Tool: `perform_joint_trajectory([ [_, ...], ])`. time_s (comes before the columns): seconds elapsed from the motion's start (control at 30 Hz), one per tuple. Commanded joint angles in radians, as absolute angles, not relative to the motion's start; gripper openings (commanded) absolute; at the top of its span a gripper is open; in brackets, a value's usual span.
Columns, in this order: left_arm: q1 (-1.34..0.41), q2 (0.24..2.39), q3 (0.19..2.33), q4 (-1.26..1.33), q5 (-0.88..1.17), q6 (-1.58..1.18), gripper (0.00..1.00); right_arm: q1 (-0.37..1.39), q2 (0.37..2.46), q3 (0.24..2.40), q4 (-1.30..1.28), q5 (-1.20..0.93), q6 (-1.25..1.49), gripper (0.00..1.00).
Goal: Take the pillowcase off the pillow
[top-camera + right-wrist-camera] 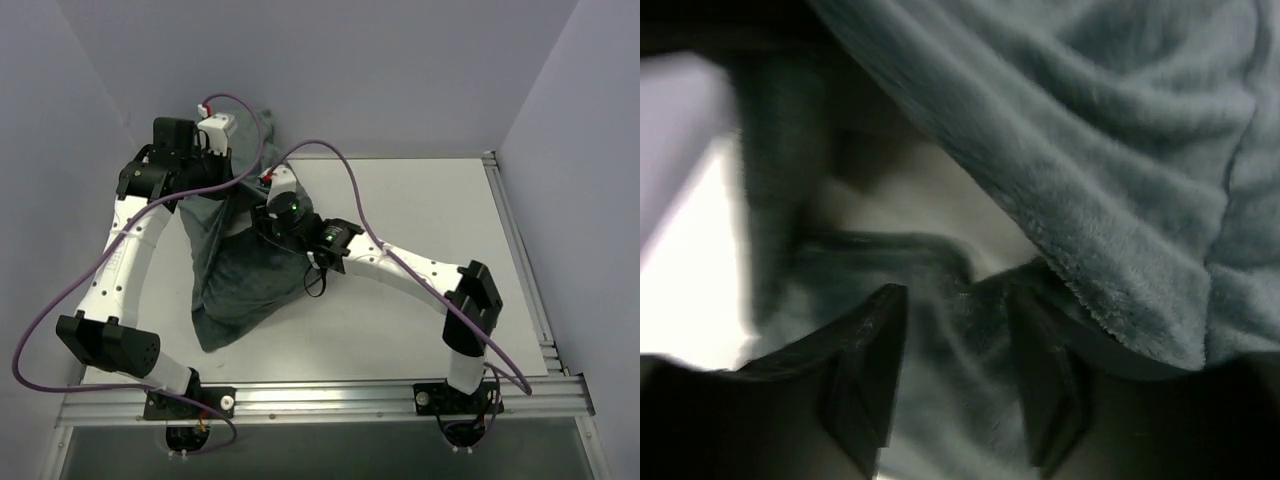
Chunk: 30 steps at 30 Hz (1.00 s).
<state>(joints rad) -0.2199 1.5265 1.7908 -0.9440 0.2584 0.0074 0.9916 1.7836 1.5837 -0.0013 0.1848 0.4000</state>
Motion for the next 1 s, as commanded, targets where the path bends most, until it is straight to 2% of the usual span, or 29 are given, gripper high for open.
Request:
perform_joint_trajectory([
  [0.0,-0.222,1.513,1.861,-0.834,0.273,-0.02,0.02,1.008,1.857,1.681,-0.086,0.351,0.373,0.5],
  [0.2,-0.229,1.5,1.833,-0.831,0.293,-0.02,0.02,1.002,2.021,1.879,-0.25,0.426,0.344,0.73],
  [0.23,-0.229,1.494,1.829,-0.827,0.293,-0.02,0.02,1.002,2.038,1.909,-0.265,0.436,0.338,0.73],
  [0.27,-0.229,1.494,1.824,-0.827,0.29,-0.02,0.02,1.002,2.051,1.914,-0.279,0.442,0.321,0.69],
  [0.3,-0.229,1.496,1.824,-0.827,0.284,-0.021,0.02,0.999,2.068,1.916,-0.308,0.434,0.318,0.51],
  [0.37,-0.227,1.506,1.835,-0.828,0.253,-0.026,0.02,0.994,2.063,1.884,-0.331,0.41,0.319,0.22],
  [0.4,-0.226,1.514,1.842,-0.828,0.238,-0.028,0.02,0.996,2.025,1.852,-0.33,0.399,0.316,0.0],
  [0.47,-0.225,1.561,1.871,-0.839,0.183,-0.032,0.02,1.011,1.959,1.708,-0.302,0.374,0.307,0.0],
  [0.67,-0.221,1.709,2.005,-0.867,0.029,-0.003,0.02,1.054,1.553,1.355,-0.267,0.319,0.337,0.0],
  [0.8,-0.169,1.816,2.137,-0.902,-0.06,0.049,0.02,1.04,1.434,1.112,-0.412,0.305,0.507,0.0],
  [0.9,-0.135,1.842,2.134,-0.859,-0.1,0.086,0.02,1.029,1.365,0.92,-0.304,0.187,0.601,0.0],
  [0.97,-0.124,1.839,2.094,-0.841,-0.12,0.1,0.02,1.025,1.341,0.872,-0.256,0.172,0.614,0.0],
])
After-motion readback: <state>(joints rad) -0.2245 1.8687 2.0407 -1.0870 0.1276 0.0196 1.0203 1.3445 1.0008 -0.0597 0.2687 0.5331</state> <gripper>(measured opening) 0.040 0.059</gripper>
